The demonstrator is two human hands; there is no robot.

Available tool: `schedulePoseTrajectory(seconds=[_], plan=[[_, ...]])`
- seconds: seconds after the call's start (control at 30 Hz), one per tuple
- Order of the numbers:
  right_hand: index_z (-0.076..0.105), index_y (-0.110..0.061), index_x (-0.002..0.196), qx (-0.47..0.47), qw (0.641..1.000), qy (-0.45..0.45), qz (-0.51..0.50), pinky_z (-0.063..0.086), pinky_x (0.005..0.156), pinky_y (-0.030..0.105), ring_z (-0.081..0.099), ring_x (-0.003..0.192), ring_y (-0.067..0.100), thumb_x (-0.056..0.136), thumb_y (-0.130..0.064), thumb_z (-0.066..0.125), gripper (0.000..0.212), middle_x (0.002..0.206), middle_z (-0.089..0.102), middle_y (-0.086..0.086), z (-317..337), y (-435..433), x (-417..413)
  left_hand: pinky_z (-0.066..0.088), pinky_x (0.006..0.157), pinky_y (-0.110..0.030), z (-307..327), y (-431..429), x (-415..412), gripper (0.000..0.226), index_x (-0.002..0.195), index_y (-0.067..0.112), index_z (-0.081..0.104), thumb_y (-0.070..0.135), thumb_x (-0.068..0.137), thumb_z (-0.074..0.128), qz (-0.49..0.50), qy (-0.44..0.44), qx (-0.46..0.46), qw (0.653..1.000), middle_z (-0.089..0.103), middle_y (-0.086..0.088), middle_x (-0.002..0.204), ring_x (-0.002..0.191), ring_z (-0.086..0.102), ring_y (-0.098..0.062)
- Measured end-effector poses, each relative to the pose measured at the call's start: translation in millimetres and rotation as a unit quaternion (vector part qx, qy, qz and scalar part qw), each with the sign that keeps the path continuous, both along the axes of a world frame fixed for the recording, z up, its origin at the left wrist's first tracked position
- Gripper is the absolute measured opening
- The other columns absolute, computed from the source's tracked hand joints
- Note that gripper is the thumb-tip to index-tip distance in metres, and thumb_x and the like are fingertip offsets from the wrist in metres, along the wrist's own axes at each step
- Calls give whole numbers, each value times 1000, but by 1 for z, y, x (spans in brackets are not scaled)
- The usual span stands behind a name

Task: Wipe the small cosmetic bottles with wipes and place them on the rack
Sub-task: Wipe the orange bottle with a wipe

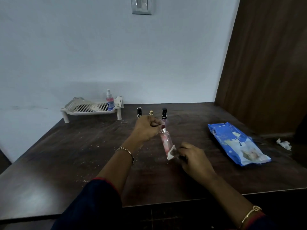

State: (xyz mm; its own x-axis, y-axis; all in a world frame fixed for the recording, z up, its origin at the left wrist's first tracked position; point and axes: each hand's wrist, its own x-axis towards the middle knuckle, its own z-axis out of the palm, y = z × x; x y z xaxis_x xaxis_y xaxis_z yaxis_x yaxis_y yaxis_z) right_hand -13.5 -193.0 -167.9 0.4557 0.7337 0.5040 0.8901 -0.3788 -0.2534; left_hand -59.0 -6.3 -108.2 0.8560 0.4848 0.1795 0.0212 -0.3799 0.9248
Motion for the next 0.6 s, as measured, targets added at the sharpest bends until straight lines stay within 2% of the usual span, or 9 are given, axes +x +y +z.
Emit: schedulePoseTrajectory(seconds=[0.1,0.17,0.2,0.27,0.33,0.4,0.47,0.6], plan=[[72,-20,91,-70,997,5,16,47,72,31,62,85,18,81,-14,64,14,92,62,-2,9,-5,0,49,60,-11,1,-1,-2,17,97,-2,68,1,80,68,8,1,-6,1000,71,-14,95,64,61,-1],[74,-22,88,-101,993,34,42,48,73,27,63,84,13,78,-9,65,19,90,64,-4,17,-9,8,47,56,-5,2,-3,-3,21,100,-9,66,-2,80,67,13,-2,-6,1000,69,-13,92,54,60,6],[75,-23,82,-78,992,84,55,49,71,24,64,79,7,75,-4,67,21,84,66,-4,23,-9,12,46,55,-3,3,-4,-4,22,101,-10,65,-3,80,67,17,-2,-1,1000,68,-12,90,53,59,7],[71,-24,69,52,977,205,42,48,66,16,62,69,-1,74,11,64,36,73,66,-4,34,-8,16,45,56,-1,5,-7,-4,22,101,-7,66,-2,79,67,19,1,15,1000,70,-14,94,57,59,5],[70,-17,72,161,952,258,27,48,68,14,63,69,-1,78,14,61,33,75,68,0,43,0,19,43,54,1,7,-10,-6,20,100,-6,67,-1,80,67,18,-2,23,1000,70,-17,97,53,58,9],[72,-14,78,185,953,241,18,50,70,13,65,74,2,78,5,65,20,80,70,-2,48,13,14,41,53,2,9,-11,-6,20,101,-5,68,0,81,67,19,-3,28,999,70,-17,98,48,54,17],[71,-19,75,196,958,211,4,51,67,15,64,72,3,76,-4,70,15,78,69,-6,46,23,11,40,53,3,8,-11,-5,21,100,-5,68,0,80,67,21,-5,30,999,70,-14,96,47,52,19],[62,-17,62,172,976,126,-46,51,60,26,60,65,8,73,-8,75,18,69,65,-5,32,34,9,42,53,2,5,-8,-4,20,98,-6,68,0,80,68,29,-3,22,999,71,-14,91,46,54,15]])
